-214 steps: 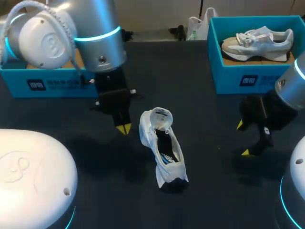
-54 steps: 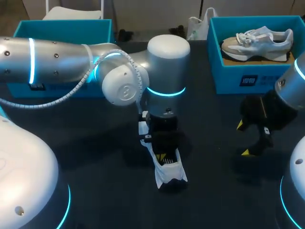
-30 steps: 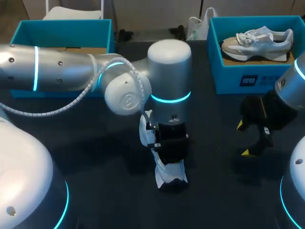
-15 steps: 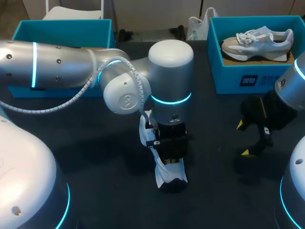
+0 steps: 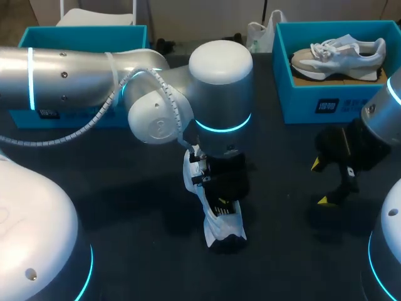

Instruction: Take the shoe out of the shoebox, open the shoe tongue, remove and reinsert the insole, then place the shoe into the shoebox

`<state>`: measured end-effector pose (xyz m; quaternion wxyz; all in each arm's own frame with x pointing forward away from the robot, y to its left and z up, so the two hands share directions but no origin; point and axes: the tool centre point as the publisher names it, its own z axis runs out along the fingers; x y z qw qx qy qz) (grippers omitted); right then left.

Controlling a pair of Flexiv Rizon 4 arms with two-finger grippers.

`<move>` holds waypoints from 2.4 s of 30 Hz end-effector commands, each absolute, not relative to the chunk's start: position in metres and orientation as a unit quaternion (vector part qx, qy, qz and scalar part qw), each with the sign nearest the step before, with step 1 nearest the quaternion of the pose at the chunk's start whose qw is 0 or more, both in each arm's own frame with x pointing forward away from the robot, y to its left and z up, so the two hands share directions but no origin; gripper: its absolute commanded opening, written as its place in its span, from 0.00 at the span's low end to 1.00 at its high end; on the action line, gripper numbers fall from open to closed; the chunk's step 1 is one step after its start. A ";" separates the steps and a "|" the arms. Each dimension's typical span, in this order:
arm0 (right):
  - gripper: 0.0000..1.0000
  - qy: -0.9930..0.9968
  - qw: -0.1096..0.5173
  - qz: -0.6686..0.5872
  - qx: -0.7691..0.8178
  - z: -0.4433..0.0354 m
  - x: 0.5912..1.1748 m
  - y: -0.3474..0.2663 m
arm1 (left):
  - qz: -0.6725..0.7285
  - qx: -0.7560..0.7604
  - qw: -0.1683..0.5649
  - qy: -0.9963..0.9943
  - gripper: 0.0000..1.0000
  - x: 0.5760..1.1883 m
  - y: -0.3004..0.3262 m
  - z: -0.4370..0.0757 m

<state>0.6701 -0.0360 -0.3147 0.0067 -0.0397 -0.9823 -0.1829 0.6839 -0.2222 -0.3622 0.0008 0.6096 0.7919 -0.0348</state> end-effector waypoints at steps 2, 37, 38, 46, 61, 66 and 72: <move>1.00 -0.982 0.005 -0.182 -0.040 -0.315 0.669 -0.036 | -0.020 0.599 0.007 0.800 0.00 0.683 -0.218 -0.362; 1.00 -0.982 0.005 -0.182 -0.040 -0.315 0.669 -0.036 | -0.031 0.597 0.013 0.802 1.00 0.698 -0.212 -0.353; 1.00 -0.982 0.005 -0.182 -0.040 -0.315 0.669 -0.036 | -0.032 0.598 0.014 0.800 1.00 0.698 -0.212 -0.352; 1.00 -0.982 0.005 -0.182 -0.040 -0.315 0.669 -0.036 | -0.036 0.605 0.012 0.795 1.00 0.707 -0.210 -0.343; 1.00 -0.982 0.005 -0.182 -0.040 -0.315 0.669 -0.036 | -0.021 0.599 0.020 0.800 1.00 0.744 -0.192 -0.319; 1.00 -0.982 0.005 -0.182 -0.040 -0.315 0.669 -0.036 | -0.020 0.597 0.027 0.802 1.00 0.765 -0.180 -0.302; 1.00 -0.982 0.005 -0.182 -0.040 -0.315 0.669 -0.036 | -0.025 0.607 0.025 0.794 1.00 0.791 -0.171 -0.287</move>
